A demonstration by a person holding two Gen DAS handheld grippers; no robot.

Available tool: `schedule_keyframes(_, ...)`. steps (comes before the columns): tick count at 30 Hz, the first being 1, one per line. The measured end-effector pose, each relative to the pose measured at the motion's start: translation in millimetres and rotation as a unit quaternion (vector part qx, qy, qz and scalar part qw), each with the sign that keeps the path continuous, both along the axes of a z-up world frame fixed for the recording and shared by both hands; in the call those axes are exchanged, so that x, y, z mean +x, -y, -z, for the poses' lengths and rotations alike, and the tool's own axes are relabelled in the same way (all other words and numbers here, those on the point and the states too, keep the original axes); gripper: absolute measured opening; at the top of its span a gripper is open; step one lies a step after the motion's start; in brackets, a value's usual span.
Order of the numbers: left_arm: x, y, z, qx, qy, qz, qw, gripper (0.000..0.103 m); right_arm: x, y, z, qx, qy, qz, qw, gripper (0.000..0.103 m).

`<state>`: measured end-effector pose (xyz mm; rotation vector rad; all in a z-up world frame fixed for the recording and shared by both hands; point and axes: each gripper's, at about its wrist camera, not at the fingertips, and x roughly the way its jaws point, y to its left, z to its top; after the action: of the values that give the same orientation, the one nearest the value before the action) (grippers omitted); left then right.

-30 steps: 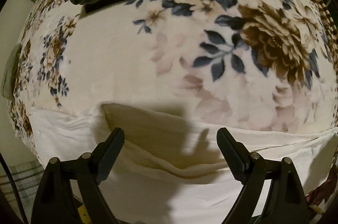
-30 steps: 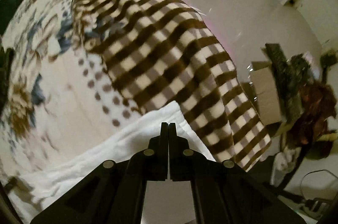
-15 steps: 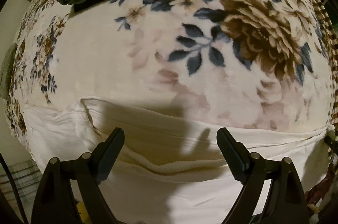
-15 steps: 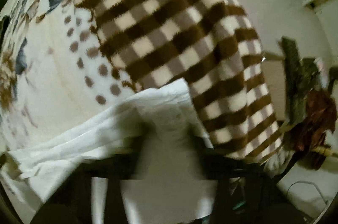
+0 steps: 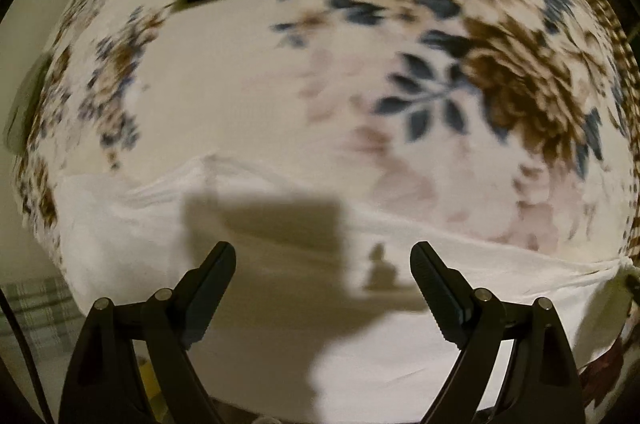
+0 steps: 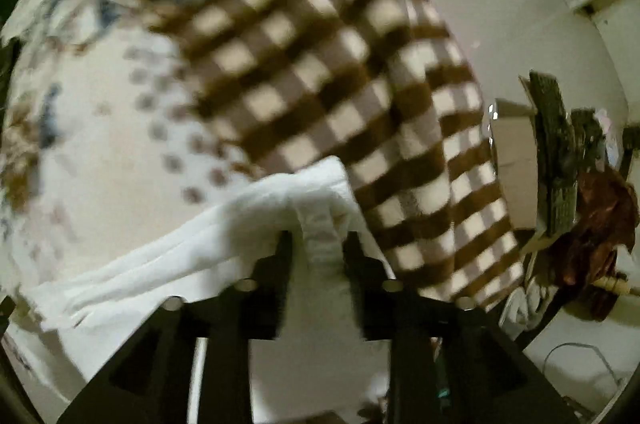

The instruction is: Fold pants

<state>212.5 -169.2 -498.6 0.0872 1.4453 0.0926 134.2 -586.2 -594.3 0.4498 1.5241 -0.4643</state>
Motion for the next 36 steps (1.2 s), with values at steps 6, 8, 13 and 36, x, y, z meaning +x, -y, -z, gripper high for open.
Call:
schedule_keyframes(6,-14,-84,0,0.034,-0.013,-0.065,0.9972,0.089,37,-126,-61,0.114,0.072,-0.121,0.983,0.058)
schedule_keyframes(8,-14,-115,8,0.047,-0.023,-0.084,0.9951,0.089,57,-193,-59,0.177,0.071,-0.175,0.966,0.058)
schedule_keyframes(13,-5,-171,19,0.071,-0.028,-0.109,0.9912,0.089,97,-344,-28,0.251,0.043,-0.309,0.916,0.058)
schedule_keyframes(36,35,-209,40,0.016,-0.037,-0.097,0.9944,0.089,153,-387,51,0.345,-0.046,-0.165,0.923,0.008)
